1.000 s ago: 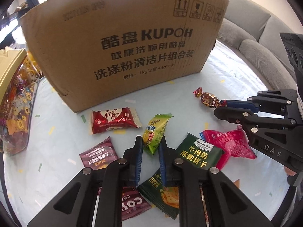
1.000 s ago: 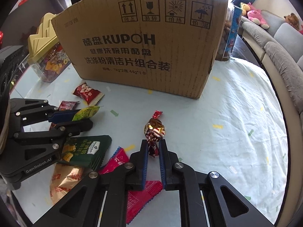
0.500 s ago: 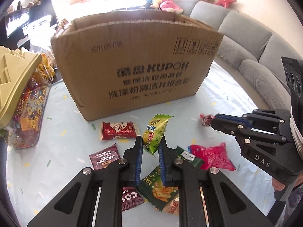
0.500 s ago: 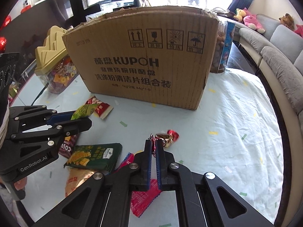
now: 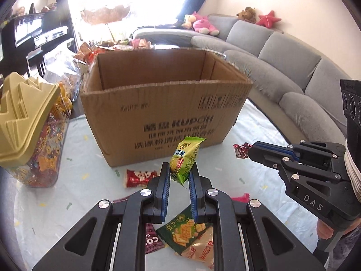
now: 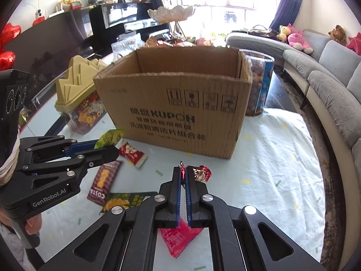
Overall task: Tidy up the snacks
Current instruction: 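Carry both snacks over the cardboard box and open both tools to drop them in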
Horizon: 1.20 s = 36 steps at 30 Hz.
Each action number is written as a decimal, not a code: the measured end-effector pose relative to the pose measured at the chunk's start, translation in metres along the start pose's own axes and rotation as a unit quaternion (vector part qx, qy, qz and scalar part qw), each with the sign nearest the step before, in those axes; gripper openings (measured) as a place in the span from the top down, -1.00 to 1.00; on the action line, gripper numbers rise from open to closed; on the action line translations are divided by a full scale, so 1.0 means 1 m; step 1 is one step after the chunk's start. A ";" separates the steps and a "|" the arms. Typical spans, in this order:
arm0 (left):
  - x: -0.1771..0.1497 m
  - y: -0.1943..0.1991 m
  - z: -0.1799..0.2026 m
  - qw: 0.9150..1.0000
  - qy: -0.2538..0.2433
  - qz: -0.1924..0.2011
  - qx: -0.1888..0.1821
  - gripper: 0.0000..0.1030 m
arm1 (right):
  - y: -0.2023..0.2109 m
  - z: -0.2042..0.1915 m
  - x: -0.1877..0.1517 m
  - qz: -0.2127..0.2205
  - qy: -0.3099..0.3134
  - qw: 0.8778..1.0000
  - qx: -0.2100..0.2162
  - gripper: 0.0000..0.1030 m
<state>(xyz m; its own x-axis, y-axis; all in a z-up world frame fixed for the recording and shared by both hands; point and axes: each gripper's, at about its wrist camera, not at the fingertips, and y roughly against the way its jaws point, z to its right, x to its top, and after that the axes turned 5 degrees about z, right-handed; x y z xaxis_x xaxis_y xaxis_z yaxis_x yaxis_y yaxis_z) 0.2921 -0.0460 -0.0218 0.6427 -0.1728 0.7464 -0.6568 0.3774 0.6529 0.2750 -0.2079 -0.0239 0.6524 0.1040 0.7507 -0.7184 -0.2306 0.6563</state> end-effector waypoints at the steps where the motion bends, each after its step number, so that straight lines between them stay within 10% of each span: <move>1: 0.002 0.002 0.000 1.000 0.002 0.004 -0.001 0.67 | 0.003 -0.001 0.004 0.004 0.001 1.000 0.000 0.91; 17: 0.088 0.037 -0.002 0.997 -0.001 0.079 0.026 0.67 | 0.041 -0.009 0.087 0.093 0.021 0.995 -0.002 0.91; 32: 0.124 0.006 -0.035 0.997 0.011 0.058 0.050 0.65 | 0.008 -0.011 0.134 0.094 0.039 0.995 -0.007 0.90; 36: 0.122 -0.003 -0.035 0.996 0.005 0.044 0.078 -0.19 | -0.005 -0.005 0.134 0.084 0.035 0.996 -0.021 0.81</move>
<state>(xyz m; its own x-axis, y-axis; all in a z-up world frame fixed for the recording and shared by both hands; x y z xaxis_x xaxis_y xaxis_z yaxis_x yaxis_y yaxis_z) 0.3862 -0.0360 0.0631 0.5835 -0.1362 0.8006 -0.7632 0.2450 0.5979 0.3650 -0.1878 0.0737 0.5043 0.1347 0.8530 -0.8268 -0.2098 0.5219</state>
